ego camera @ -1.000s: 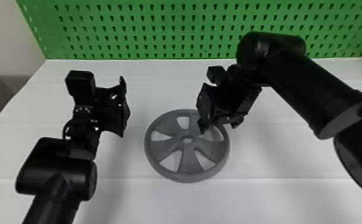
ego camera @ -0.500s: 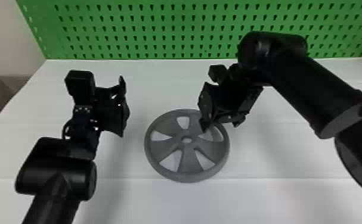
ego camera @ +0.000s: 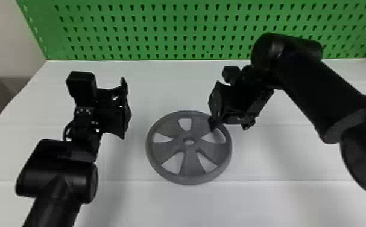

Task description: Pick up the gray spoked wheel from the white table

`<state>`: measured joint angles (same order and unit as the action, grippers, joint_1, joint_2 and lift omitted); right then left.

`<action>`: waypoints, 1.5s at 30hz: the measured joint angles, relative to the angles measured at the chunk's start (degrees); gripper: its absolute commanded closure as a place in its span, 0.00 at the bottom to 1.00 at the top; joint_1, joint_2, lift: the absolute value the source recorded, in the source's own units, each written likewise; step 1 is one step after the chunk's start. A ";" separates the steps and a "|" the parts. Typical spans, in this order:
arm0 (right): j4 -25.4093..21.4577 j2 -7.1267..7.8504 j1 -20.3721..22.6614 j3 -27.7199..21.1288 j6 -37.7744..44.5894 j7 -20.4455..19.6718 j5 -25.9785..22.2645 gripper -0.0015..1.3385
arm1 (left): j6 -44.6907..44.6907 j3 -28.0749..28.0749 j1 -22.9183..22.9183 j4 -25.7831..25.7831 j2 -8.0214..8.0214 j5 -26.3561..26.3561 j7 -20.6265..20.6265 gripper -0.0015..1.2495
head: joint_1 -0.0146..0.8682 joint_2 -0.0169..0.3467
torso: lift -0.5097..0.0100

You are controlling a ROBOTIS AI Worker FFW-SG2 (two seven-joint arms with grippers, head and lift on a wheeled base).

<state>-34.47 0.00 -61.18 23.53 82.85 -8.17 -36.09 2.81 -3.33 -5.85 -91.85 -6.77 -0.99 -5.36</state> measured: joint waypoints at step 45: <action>6.58 0.00 0.67 -0.81 -6.66 0.00 4.60 0.08 | 0.00 0.02 -0.30 0.09 -0.09 0.44 -0.18 0.13 | 0.89 0.23 | 0.82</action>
<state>-27.88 0.00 -60.51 22.72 76.19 -8.17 -31.49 2.81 -3.30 -6.15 -91.76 -6.86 -0.55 -5.53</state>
